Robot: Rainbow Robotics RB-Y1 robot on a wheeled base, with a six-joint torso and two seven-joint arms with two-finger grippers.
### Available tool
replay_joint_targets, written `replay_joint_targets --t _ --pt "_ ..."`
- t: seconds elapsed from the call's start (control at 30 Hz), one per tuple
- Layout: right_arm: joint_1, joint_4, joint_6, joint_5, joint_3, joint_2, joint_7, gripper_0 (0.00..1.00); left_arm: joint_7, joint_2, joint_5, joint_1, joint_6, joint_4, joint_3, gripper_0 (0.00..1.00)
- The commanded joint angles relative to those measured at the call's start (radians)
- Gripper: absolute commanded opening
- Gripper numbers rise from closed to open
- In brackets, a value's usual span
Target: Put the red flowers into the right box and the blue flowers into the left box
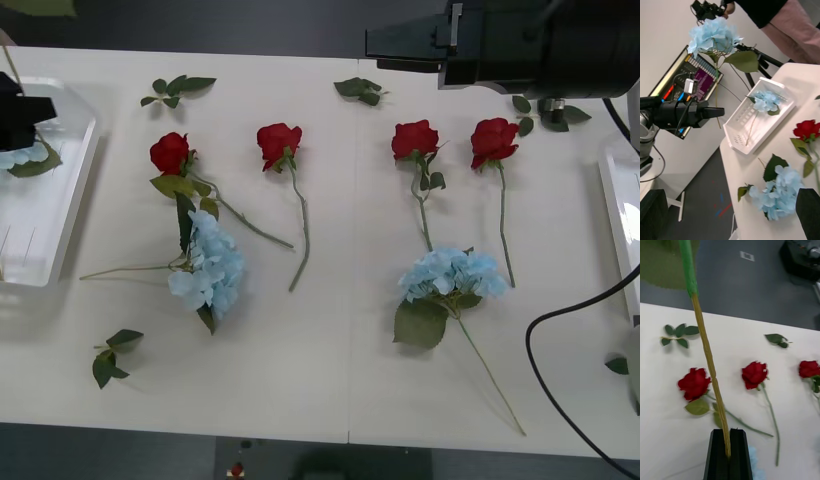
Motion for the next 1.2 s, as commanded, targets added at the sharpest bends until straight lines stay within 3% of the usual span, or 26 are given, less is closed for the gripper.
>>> replay_joint_targets --t 0.03,0.2,0.57,0.9,1.2 --pt "-0.017 -0.023 -0.002 0.041 -0.001 -0.078 -0.026 1.0 -0.013 0.056 -0.001 0.043 -0.013 0.072 0.041 0.0" --pt "0.016 -0.011 -0.002 0.08 -0.009 -0.146 -0.046 1.0 -0.058 0.084 -0.03 0.109 -0.013 0.204 0.078 0.0" --pt "0.033 0.071 0.03 0.192 -0.009 -0.259 -0.091 1.0 -0.257 0.092 -0.044 0.111 -0.01 0.457 0.077 0.0" --pt "0.032 0.071 0.136 0.419 -0.009 -0.318 -0.166 1.0 -0.358 0.092 -0.056 0.112 0.102 0.594 0.049 0.0" --pt "0.032 0.089 0.242 0.624 -0.009 -0.322 -0.198 1.0 -0.377 0.093 -0.068 0.154 0.107 0.623 -0.023 0.0"
